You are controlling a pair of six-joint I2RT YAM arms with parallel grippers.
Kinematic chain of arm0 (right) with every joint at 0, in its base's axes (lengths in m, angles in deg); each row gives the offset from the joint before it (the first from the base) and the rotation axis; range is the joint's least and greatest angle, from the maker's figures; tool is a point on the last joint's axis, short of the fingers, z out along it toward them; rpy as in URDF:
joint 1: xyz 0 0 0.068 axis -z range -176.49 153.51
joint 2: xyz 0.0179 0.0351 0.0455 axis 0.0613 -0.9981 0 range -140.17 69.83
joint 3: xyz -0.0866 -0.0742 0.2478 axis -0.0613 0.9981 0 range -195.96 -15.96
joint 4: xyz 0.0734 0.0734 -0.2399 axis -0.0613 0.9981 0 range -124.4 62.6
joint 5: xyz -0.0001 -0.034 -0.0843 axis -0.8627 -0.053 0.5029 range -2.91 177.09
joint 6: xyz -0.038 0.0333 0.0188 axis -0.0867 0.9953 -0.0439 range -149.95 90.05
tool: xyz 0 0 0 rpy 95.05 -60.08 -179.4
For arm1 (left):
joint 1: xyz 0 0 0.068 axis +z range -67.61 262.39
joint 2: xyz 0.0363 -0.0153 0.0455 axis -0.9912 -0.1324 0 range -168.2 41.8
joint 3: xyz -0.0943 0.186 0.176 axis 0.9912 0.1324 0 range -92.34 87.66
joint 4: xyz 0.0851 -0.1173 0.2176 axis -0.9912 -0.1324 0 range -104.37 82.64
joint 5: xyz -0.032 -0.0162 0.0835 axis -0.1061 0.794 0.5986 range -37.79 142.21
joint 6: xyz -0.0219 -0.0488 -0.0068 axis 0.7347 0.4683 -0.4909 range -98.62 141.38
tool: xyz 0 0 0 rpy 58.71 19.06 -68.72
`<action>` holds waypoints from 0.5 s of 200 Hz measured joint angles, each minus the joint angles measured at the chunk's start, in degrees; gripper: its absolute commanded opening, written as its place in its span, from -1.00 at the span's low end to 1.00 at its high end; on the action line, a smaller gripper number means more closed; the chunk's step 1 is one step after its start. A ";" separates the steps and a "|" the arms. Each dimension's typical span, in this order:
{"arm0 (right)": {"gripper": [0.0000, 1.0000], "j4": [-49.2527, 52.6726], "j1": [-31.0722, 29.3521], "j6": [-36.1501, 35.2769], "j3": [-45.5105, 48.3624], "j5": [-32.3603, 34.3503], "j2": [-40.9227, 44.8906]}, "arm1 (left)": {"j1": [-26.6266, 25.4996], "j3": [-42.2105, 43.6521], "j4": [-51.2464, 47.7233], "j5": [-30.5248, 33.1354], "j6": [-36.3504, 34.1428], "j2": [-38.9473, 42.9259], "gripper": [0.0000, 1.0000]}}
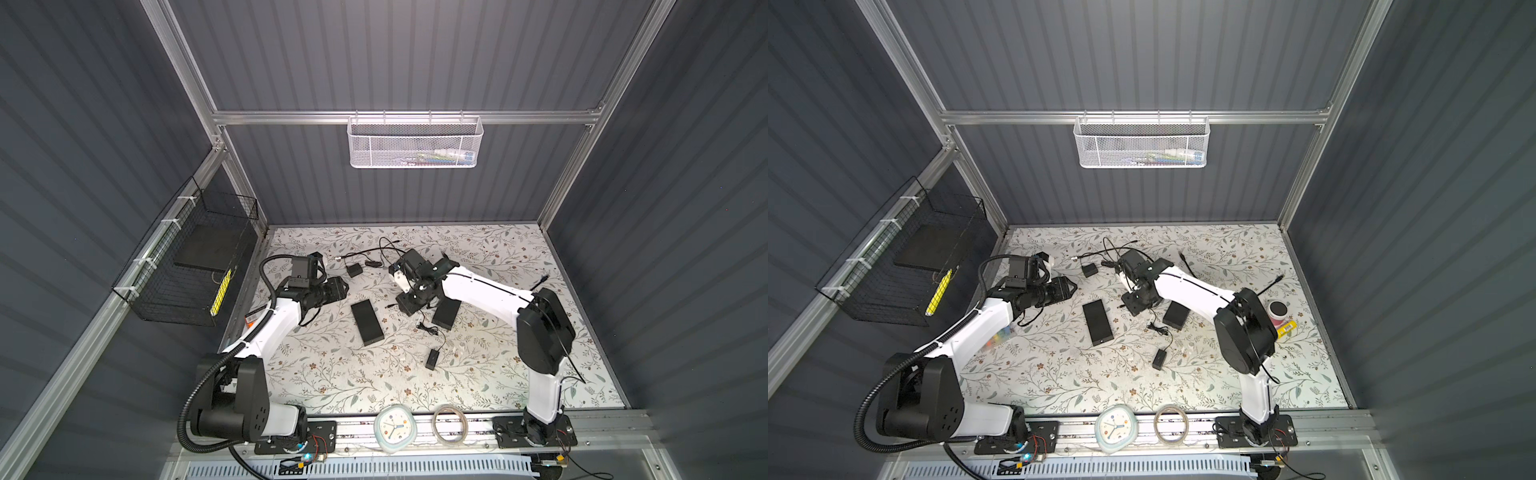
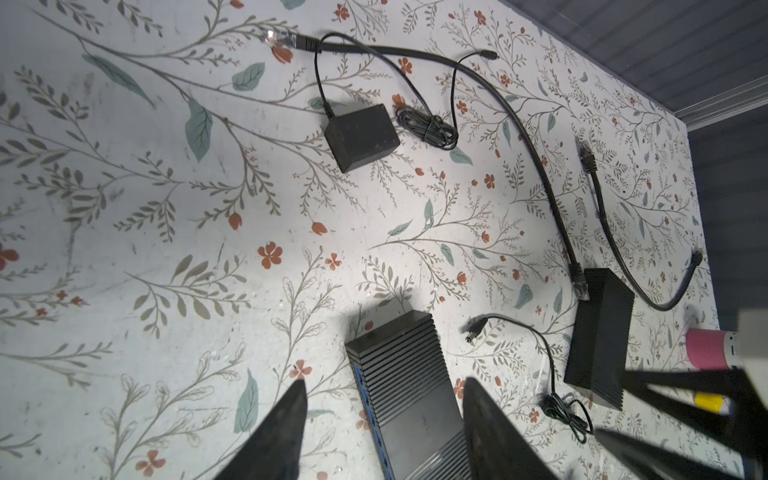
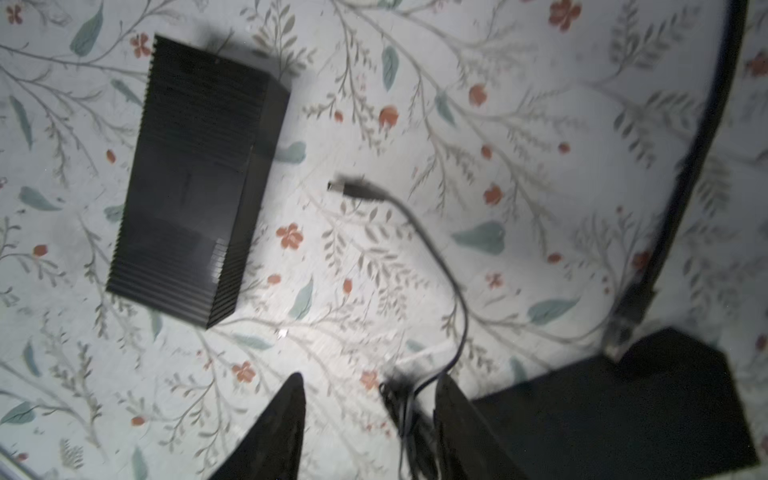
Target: Insert the plug into the switch port
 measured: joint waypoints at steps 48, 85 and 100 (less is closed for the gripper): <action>-0.06 0.39 1.88 -7.21 -8.76 -0.20 -13.62 | 0.04 1.14 0.07 0.00 0.87 0.00 0.21; -0.10 0.96 1.64 -10.36 -13.25 0.20 -17.07 | 0.13 1.14 0.00 0.00 0.85 0.02 0.21; -0.12 1.01 1.64 -11.23 -14.40 0.35 -17.53 | 0.17 1.14 0.00 0.02 0.87 0.02 0.21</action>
